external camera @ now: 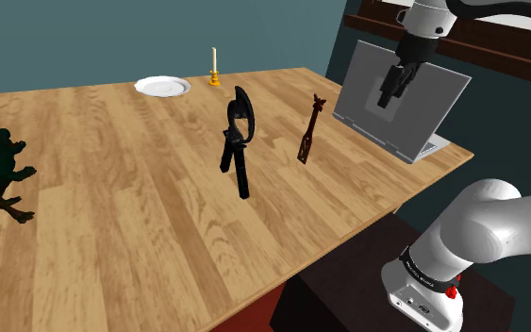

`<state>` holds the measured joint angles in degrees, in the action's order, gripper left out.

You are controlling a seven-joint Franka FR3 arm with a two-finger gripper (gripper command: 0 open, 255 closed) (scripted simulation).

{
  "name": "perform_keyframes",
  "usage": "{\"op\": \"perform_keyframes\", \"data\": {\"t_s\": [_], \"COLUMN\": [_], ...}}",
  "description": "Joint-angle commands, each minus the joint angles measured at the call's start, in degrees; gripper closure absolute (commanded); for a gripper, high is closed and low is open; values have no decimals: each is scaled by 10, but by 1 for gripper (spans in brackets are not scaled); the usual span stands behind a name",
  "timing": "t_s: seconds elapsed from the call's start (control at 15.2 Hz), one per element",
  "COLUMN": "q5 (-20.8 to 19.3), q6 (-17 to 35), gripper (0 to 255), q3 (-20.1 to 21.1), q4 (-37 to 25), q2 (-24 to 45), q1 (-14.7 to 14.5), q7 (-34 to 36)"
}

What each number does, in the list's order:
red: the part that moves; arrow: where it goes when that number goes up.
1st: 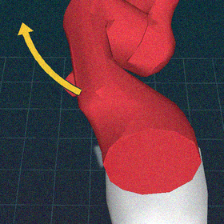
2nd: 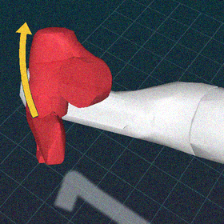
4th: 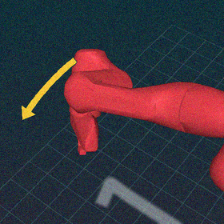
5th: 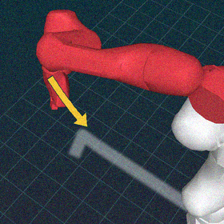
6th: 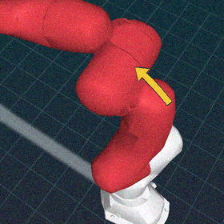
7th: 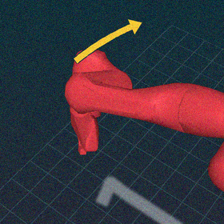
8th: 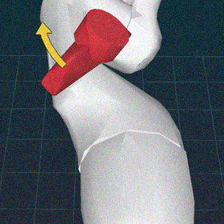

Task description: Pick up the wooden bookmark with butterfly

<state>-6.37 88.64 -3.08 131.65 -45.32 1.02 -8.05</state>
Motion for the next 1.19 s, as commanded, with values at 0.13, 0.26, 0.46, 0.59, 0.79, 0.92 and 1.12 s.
{"op": "perform_keyframes", "data": {"t_s": [0.13,0.26,0.46,0.59,0.79,0.92,1.12], "q5": [41,82,141,178,226,253,281], "q6": [-4,-3,6,18,42,62,93], "gripper": [0,0,0,0,0,0,0], "q3": [29,58,102,130,172,199,237], "q4": [2,0,-10,-21,-45,-65,-98], "q2": [-3,-2,9,21,45,65,98], "q1": [15,31,55,72,101,121,154], "q7": [91,182,318,408,540,627,750]}}
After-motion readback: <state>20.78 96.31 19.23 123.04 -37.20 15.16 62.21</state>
